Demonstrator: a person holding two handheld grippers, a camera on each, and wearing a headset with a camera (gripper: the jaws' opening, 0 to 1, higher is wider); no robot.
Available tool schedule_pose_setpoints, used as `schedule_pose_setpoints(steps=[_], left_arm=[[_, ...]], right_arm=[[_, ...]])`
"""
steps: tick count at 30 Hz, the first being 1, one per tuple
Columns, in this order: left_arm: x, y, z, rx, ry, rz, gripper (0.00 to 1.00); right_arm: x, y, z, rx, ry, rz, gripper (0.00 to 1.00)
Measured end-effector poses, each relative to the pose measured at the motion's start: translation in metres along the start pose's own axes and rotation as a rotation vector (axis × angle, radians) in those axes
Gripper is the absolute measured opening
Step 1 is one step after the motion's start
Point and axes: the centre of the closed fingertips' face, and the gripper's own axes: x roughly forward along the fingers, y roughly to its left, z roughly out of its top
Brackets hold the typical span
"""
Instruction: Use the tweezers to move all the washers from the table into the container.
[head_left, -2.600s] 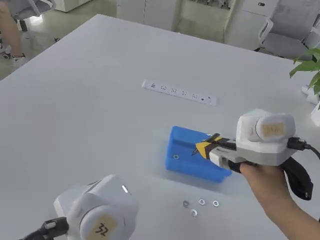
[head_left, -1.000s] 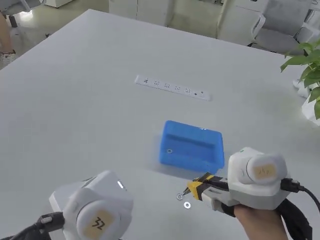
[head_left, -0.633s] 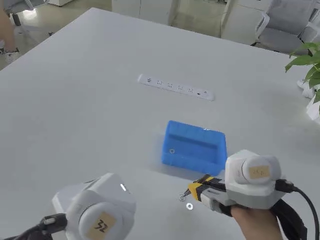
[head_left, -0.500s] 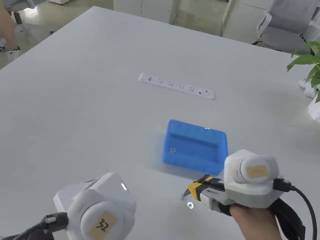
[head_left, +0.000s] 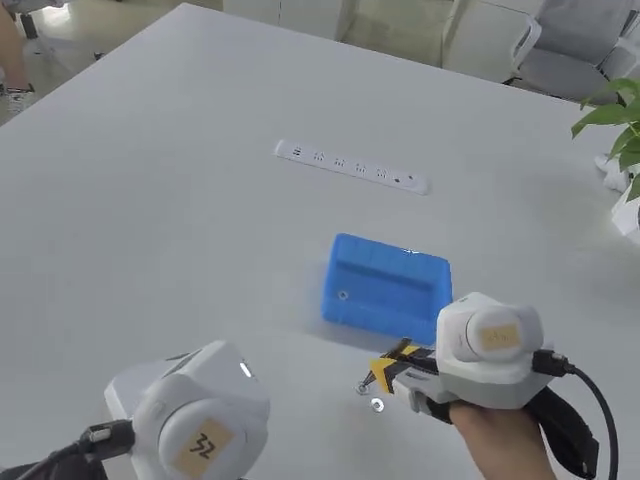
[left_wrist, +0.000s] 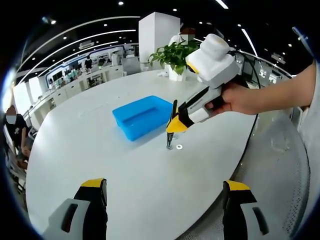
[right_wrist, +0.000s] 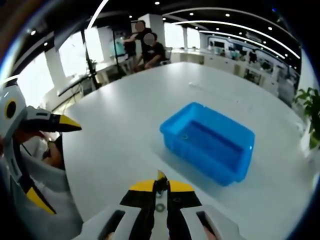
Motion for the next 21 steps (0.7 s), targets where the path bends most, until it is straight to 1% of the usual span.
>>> schedule_pose_setpoints(steps=[7,11,14,17,21], left_arm=[[-0.001,0.002,-0.001,0.003,-0.001,0.009,0.99],[-0.003,0.001,0.002,0.000,-0.009,0.005,0.99],[-0.004,0.001,0.004,-0.002,-0.022,0.008,0.99],[-0.004,0.003,0.004,0.000,-0.021,0.013,0.99],[-0.005,0.003,0.005,0.008,-0.020,0.015,0.99]], right_arm=[[0.001,-0.001,-0.001,0.010,0.005,-0.004,0.03],[0.000,-0.002,-0.001,0.011,0.006,-0.008,0.03],[-0.003,-0.002,0.003,0.015,-0.003,-0.009,0.03],[-0.007,-0.002,0.007,0.023,-0.012,-0.004,0.03],[-0.016,0.002,0.015,0.028,-0.027,0.005,0.03]])
